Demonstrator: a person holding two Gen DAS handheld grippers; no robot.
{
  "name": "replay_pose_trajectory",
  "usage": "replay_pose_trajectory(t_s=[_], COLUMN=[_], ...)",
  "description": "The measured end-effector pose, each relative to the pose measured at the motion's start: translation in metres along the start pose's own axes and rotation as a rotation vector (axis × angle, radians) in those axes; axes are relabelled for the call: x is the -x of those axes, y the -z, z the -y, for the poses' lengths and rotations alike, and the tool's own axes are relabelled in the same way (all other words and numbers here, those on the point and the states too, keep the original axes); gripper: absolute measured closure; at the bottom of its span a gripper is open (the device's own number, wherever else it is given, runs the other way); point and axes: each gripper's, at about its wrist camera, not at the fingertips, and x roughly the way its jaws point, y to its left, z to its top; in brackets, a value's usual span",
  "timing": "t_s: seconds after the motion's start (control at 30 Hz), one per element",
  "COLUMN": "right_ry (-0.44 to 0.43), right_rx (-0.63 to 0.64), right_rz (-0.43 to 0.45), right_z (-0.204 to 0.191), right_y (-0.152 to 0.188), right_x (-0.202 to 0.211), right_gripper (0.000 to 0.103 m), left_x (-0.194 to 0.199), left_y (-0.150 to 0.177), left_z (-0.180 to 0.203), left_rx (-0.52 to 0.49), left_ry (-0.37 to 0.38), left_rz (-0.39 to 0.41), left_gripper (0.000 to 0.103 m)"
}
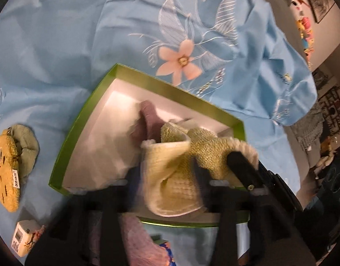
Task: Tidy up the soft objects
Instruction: 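Lower the cream towel into the green box and open both grippers, then close both grippers on the purple mesh puff atop the elephant plush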
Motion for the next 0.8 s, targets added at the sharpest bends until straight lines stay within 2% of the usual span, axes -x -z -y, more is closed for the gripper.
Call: replay_pose_trajectory(t_s=[0.07,0.1,0.13,0.23,0.33,0.43,0.6,0.8], right_ry=[0.064,0.085,0.089,0.051,0.06,0.058,0.035,-0.055], right_rx=[-0.002,-0.01,-0.019,-0.05,-0.033,-0.034,-0.024,0.011], right_rz=[-0.039,-0.045,-0.042,-0.003,0.04,0.079,0.117,0.121], right_z=[0.003,0.006,0.008,0.012,0.007,0.004,-0.004,-0.02], right_y=[0.004,0.004,0.005,0.004,0.0,-0.004,-0.005,0.001], right_x=[-0.006,-0.007,-0.006,0.006,0.021,0.034,0.05,0.067], right_gripper=[0.06,0.044,0.037,0.037,0.037,0.035,0.031,0.03], left_x=[0.005,0.009,0.013,0.026,0.037,0.053,0.08,0.118], left_y=[0.0,0.0,0.0,0.002,0.004,0.007,0.018,0.044], left_z=[-0.005,-0.006,-0.007,-0.006,-0.004,-0.007,-0.019,-0.041], left_rx=[0.016,0.023,0.028,0.026,0.021,0.022,0.05,0.077], left_ry=[-0.007,-0.004,-0.002,-0.008,-0.03,-0.048,-0.03,0.003], left_rz=[0.015,0.026,0.036,0.065,0.085,0.108,0.151,0.221], left_gripper=[0.015,0.015,0.015,0.015,0.014,0.0,0.001,0.001])
